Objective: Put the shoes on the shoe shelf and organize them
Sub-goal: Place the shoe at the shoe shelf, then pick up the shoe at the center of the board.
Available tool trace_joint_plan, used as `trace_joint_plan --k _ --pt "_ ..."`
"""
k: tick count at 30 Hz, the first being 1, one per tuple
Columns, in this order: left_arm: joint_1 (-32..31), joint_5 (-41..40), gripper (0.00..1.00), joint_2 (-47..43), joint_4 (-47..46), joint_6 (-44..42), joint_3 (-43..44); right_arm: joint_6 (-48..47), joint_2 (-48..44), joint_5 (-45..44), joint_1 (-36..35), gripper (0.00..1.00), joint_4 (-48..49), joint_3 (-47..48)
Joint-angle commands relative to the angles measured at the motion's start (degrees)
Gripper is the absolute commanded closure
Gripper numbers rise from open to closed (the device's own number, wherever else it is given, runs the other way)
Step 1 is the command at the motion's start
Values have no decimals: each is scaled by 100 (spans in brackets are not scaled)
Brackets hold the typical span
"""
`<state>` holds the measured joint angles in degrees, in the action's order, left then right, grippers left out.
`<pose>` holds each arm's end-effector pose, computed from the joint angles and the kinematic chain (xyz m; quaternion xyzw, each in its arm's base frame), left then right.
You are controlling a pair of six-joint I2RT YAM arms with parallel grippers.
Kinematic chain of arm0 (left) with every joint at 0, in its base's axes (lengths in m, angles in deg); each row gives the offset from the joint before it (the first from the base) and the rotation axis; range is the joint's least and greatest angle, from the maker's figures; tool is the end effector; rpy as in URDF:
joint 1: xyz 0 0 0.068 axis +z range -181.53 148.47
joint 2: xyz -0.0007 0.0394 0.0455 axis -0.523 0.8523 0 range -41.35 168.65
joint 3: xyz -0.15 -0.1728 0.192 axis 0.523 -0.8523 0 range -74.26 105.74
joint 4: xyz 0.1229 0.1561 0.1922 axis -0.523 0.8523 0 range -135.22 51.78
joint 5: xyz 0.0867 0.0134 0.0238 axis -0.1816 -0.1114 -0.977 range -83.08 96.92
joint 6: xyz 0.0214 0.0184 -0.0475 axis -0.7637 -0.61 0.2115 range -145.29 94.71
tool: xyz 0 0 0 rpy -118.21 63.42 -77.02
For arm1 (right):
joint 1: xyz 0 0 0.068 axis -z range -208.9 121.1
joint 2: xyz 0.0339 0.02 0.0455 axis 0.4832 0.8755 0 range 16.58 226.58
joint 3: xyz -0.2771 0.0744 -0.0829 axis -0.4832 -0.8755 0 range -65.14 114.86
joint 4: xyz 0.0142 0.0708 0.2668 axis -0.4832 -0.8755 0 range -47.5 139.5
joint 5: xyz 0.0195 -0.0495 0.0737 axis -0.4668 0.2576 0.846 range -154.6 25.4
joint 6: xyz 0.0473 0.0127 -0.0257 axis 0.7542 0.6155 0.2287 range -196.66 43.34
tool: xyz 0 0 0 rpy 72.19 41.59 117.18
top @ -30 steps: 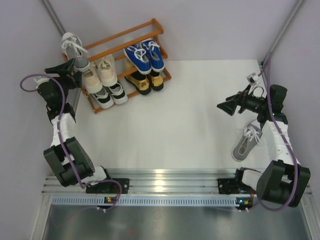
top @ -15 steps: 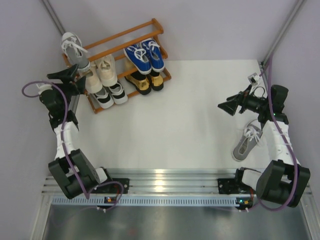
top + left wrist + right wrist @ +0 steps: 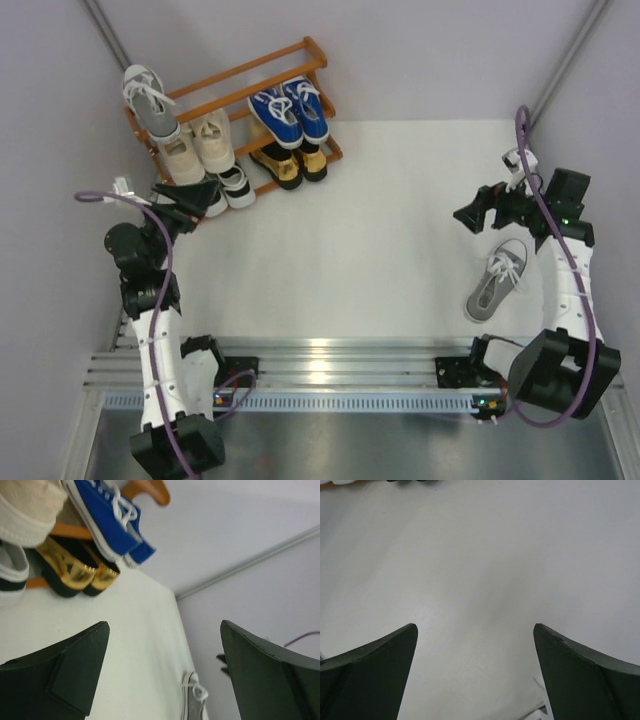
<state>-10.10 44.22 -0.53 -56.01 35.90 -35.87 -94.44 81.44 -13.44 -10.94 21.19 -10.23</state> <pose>0.1629 0.0394 0.3676 -0.2270 0.6249 -0.4405 0.6032 0.2378 -0.0462 0.3301 -0.1871 0.8119 0.2490 0.4938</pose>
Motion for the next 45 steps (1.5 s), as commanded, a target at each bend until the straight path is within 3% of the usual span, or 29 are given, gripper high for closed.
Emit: trace_joint_plan --k 1,6,8,12,18,27,30,31,34,36,39,43,45 --pt "-550 330 2 -179 735 -1072 -411 -587 61 -1098 496 1 -929 466" --pt "-1184 383 2 -706 771 -1205 -1052 -419 325 -2363 1367 1 -1456 600" --pt "-1457 418 2 -899 771 -1241 -1315 -576 387 -2749 1404 0 -1641 521" --pt "-1677 629 2 -1111 762 -1250 -1685 -1059 457 -3041 1412 1 -1879 213" --pt "-1712 823 2 -1348 762 -1381 -2081 -1841 1432 -2839 1412 1 -2644 318" --pt "-1783 718 2 -1305 771 -1478 -2134 -1264 1723 -3295 1010 2 -2057 -59" --pt "-1792 752 2 -1278 762 -1469 -2134 -1017 1775 -3674 737 17 -1757 -200" --pt "-1792 753 2 -1278 762 -1469 -2125 -982 1793 -3709 718 28 -1713 -209" --pt "-1792 814 2 -1217 762 -1417 -2117 -920 1662 -3762 718 51 -1651 -227" --pt "-1792 866 2 -1164 719 -1329 -2117 -973 1513 -3701 709 59 -1694 -192" --pt "-1800 1016 2 -988 666 -1250 -2108 -1069 1311 -3473 718 84 -1791 -104" --pt "-1870 1157 2 -725 666 -1215 -2064 -1245 1117 -2797 701 100 -1967 10" --pt "-2089 939 2 -689 666 -1145 -2046 -1377 1029 -2349 648 100 -2037 45"
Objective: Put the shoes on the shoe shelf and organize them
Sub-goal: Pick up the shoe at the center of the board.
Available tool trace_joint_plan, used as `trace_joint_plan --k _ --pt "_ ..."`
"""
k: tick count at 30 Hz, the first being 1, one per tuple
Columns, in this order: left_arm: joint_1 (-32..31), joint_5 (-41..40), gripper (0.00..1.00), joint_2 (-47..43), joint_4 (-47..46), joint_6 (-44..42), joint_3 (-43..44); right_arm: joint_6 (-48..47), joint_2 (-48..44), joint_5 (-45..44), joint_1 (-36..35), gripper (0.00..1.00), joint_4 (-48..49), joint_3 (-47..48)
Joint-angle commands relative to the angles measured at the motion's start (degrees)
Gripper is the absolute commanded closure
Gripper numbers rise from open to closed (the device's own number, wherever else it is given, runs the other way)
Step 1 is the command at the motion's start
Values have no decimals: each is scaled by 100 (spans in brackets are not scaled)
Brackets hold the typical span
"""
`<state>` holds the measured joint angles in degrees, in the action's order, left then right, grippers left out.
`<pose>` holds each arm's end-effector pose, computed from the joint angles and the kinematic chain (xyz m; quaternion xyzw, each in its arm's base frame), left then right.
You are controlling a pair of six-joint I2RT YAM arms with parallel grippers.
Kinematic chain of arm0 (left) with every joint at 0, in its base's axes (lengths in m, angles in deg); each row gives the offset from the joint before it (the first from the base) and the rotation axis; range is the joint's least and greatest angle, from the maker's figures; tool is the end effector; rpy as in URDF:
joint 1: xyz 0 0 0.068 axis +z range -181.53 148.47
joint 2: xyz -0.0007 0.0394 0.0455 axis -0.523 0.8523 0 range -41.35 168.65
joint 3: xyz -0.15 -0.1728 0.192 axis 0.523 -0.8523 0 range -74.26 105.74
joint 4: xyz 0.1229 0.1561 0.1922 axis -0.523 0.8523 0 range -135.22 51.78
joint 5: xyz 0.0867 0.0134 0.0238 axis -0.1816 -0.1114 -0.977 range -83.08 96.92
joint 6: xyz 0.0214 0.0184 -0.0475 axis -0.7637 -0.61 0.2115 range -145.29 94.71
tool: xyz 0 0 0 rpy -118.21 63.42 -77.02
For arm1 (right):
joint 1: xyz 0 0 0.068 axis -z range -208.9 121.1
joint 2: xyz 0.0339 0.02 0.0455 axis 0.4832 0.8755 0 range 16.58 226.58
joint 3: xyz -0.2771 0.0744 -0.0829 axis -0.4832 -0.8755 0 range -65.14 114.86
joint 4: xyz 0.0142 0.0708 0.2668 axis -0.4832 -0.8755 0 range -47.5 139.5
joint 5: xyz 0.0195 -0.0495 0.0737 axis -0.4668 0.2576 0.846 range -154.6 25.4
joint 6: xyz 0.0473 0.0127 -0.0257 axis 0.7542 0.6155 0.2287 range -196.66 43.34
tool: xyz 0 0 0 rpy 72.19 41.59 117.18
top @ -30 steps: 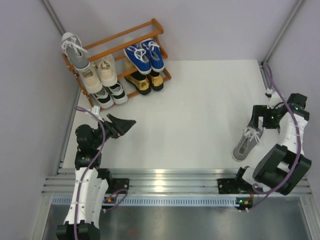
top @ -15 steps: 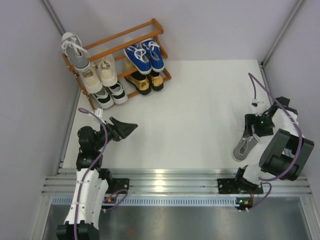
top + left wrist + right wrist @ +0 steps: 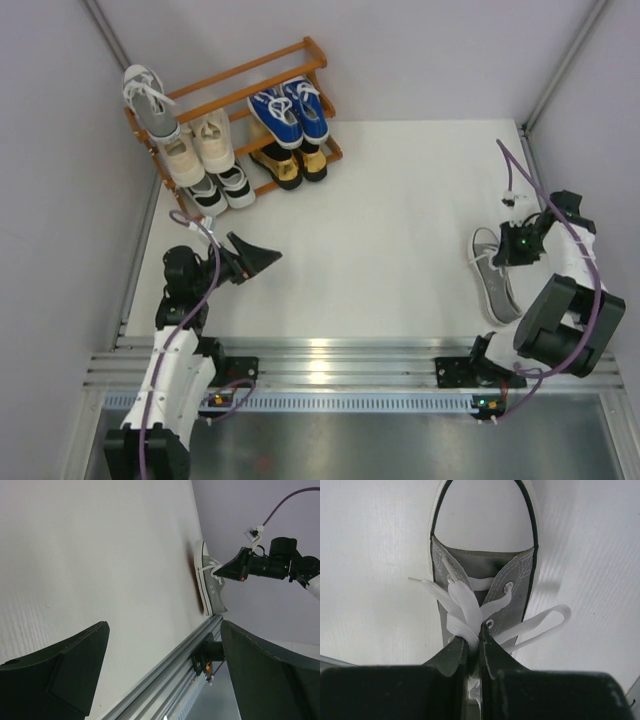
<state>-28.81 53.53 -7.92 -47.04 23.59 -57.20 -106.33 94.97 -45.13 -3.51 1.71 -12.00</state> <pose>0.1424 -0.0207 0.2327 -0.0982 0.7593 -0.5082 0.3943 0.2358 -0.0979 0.2365 -0.0613 0.9732 0.0812 0.2062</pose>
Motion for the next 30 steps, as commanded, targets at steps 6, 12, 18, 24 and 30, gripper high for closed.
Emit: trace_joint_plan --k 6,12,18,24,30 --pt "-1797 -1214 2 304 -1263 699 -97 -583 -561 1691 -735 100 -178 275" --pt "-3670 -2375 2 1927 -3006 1088 -37 -838 -755 2070 -2157 100 -99 521" --pt "-4551 -2376 2 4011 -3912 1237 965 -1409 -466 2395 -3660 100 -494 1162" --pt "-4842 -2393 2 4743 -4212 1317 1519 -1551 -508 2124 -4788 100 -328 1225" --pt "-4948 -2402 2 4725 -4212 1325 1511 -1480 -667 1903 -5491 100 -161 1163"
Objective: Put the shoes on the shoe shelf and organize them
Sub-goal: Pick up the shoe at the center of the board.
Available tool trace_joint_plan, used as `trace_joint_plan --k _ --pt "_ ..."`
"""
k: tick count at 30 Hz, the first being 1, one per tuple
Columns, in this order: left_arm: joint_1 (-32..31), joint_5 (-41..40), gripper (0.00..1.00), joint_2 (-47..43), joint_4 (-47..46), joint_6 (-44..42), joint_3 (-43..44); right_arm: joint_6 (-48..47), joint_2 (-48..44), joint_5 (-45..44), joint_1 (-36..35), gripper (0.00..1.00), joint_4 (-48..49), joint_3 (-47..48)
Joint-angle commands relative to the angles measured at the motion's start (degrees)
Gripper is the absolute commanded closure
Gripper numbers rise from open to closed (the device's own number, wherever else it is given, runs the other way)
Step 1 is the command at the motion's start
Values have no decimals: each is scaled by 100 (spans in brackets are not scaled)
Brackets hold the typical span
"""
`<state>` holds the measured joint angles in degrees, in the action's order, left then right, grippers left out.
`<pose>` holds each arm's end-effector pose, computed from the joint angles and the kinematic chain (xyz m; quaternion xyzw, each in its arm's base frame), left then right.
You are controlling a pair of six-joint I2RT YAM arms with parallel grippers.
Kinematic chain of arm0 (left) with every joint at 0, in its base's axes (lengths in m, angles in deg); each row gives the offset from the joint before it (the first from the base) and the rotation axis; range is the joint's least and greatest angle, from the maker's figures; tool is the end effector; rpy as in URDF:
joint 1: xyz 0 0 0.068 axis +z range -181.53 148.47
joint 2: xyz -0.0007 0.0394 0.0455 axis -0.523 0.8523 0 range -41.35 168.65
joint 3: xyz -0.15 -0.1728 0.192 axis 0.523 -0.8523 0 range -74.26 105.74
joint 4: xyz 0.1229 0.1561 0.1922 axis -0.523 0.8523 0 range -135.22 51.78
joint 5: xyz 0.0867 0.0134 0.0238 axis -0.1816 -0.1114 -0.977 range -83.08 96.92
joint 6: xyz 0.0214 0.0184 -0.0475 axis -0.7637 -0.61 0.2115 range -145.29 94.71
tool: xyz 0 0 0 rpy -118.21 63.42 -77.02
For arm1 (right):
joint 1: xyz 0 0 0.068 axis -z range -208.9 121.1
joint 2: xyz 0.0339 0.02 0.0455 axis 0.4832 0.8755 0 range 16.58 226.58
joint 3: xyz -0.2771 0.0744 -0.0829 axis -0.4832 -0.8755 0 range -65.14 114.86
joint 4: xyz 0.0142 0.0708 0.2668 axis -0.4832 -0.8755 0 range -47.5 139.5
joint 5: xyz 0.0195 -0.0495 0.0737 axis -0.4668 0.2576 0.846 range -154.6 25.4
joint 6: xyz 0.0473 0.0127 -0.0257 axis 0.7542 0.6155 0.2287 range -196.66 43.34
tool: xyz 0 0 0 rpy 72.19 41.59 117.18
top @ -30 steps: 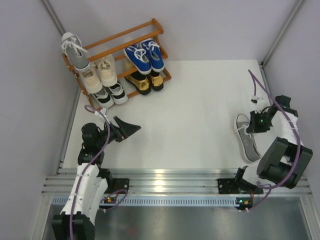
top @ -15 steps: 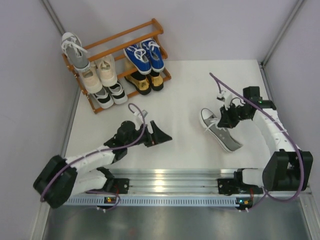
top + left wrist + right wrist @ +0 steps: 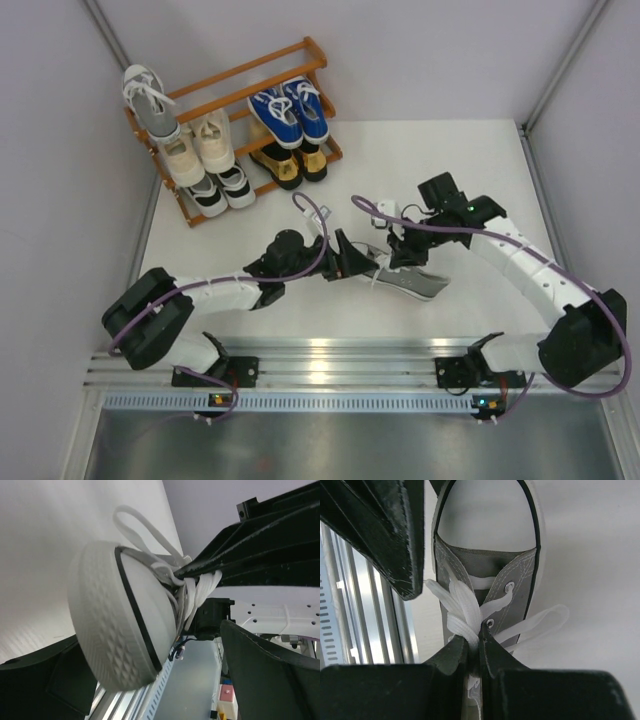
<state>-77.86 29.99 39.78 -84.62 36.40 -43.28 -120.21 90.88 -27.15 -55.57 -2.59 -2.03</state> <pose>0.1931 -0.2237 0.2187 0.0255 0.7649 -0.5962 0.2426 0.2181 0.1352 0.3087 -0.5907 0.7111 0.2769 0.2623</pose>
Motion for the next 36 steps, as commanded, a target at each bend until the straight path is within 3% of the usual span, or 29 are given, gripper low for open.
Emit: trace_joint_plan --k 1,4,7,11,12,14,15,17,18,19,20,23,26,27,28,30,31,33,36 --pt "-43 -135 3 -53 -446 80 49 -101 -319 165 -355 100 261 192" --pt "-43 -259 7 -61 -455 141 -92 -223 -399 192 -373 100 165 245" --pt "-43 -321 26 -53 -516 273 -189 -242 -496 114 -373 100 208 158" --pt "-34 -426 54 -114 -683 370 -259 -250 -592 87 -373 100 262 -18" --pt "-34 -461 66 -166 -683 353 -259 -250 -618 87 -373 100 270 -27" --pt "-26 -549 81 -219 -683 283 -268 -268 -645 87 -373 99 262 -53" --pt "-26 -584 95 -289 -683 273 -294 -277 -663 87 -382 93 261 -62" --pt "1 -628 100 -351 -683 230 -329 -268 -706 87 -373 77 296 -106" --pt "27 -585 100 -412 -683 203 -373 -277 -733 78 -373 59 314 -124" --pt "97 -550 100 -456 -683 212 -400 -233 -803 0 -373 41 366 -185" --pt "158 -480 100 -483 -692 220 -443 -189 -847 -62 -373 1 436 -229" --pt "500 -216 100 -658 -692 221 -689 -5 -1214 -221 -216 0 840 -456" --pt "878 13 100 -966 -675 177 -1049 -126 -1645 278 266 1 1175 -833" --pt "993 100 100 -1158 -666 168 -1207 -388 -1743 593 425 0 1175 -975" --pt "1098 267 100 -1273 -622 159 -1278 -1296 -1813 1345 583 1 871 -1281" --pt "1406 408 100 -1650 -482 89 -1358 -2722 -1884 1947 1023 1 221 -1572" --pt "1468 470 100 -1791 -325 19 -1332 -3860 -1884 2316 1172 1 -44 -1739" --pt "1556 611 100 -2151 263 -244 -1192 -4397 -1814 2495 1498 1 -222 -2083" --pt "1583 751 100 -2495 854 -456 -1042 -4154 -1735 2670 1639 1 172 -2154"
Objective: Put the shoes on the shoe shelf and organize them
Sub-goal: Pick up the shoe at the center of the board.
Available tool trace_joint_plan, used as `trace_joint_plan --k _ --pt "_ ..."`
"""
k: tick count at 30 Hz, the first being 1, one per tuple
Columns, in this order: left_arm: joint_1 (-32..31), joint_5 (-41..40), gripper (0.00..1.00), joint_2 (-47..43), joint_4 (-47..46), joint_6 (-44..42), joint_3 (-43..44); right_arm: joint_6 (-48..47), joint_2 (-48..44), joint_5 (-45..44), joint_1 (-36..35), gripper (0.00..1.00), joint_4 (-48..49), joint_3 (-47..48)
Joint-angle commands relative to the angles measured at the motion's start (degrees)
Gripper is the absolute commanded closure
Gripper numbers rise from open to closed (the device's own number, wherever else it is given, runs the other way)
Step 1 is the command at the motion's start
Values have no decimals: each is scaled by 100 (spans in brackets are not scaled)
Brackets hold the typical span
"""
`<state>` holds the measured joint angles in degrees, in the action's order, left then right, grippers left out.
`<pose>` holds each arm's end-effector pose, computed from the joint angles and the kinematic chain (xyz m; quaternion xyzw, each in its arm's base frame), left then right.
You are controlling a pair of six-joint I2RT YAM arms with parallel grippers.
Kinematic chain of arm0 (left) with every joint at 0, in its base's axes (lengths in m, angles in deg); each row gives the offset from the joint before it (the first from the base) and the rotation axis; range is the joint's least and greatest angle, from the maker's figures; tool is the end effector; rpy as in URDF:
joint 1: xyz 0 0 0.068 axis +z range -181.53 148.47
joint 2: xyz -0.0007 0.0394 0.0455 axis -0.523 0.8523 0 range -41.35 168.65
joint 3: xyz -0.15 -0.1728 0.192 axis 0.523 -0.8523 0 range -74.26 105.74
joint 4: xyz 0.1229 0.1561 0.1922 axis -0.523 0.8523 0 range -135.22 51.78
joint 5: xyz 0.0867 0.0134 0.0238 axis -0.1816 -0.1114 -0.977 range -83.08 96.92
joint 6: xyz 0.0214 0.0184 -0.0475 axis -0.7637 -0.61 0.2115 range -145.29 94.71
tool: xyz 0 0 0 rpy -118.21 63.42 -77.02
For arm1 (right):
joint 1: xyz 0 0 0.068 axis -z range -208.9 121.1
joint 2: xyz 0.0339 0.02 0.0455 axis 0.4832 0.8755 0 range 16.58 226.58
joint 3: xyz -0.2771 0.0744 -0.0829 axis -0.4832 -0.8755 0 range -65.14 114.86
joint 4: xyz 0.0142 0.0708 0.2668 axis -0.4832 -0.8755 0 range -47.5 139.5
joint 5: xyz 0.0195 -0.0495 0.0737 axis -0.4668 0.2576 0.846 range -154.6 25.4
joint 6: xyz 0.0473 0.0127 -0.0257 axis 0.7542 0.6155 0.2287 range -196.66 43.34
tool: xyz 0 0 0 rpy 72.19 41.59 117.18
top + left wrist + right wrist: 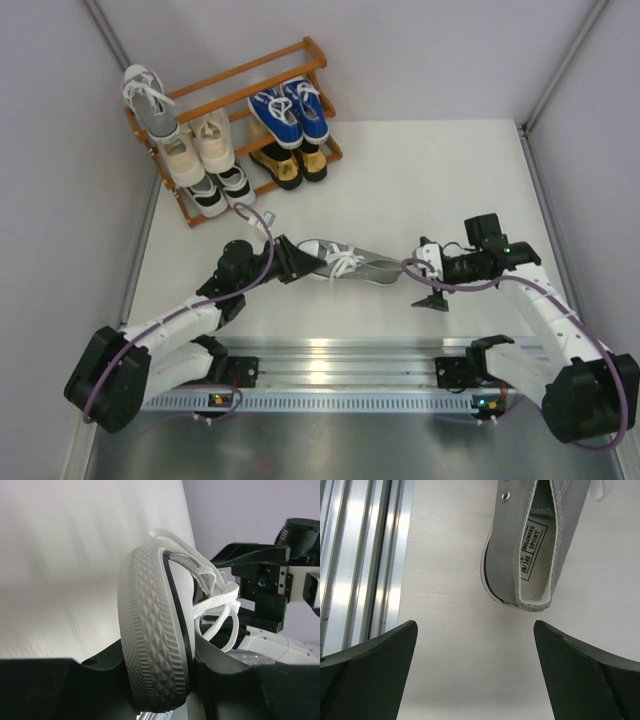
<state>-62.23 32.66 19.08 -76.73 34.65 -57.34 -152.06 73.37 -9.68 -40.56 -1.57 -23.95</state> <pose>0.1745 -0.1226 0.2078 -0.0556 0.7684 -0.5580 0.3083 0.1564 0.0638 0.2565 -0.6661 0.5658 0.2888 0.3908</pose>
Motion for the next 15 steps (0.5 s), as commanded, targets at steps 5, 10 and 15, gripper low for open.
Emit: trace_joint_plan --k 5,10,15 --pt "29 494 100 -663 136 -141 311 155 331 1275 164 1 1053 205" --pt "29 485 100 -699 -40 52 328 903 359 908 -432 0 1556 144" --pt "29 511 100 -716 -40 132 531 1595 490 628 -1066 1 1757 188"
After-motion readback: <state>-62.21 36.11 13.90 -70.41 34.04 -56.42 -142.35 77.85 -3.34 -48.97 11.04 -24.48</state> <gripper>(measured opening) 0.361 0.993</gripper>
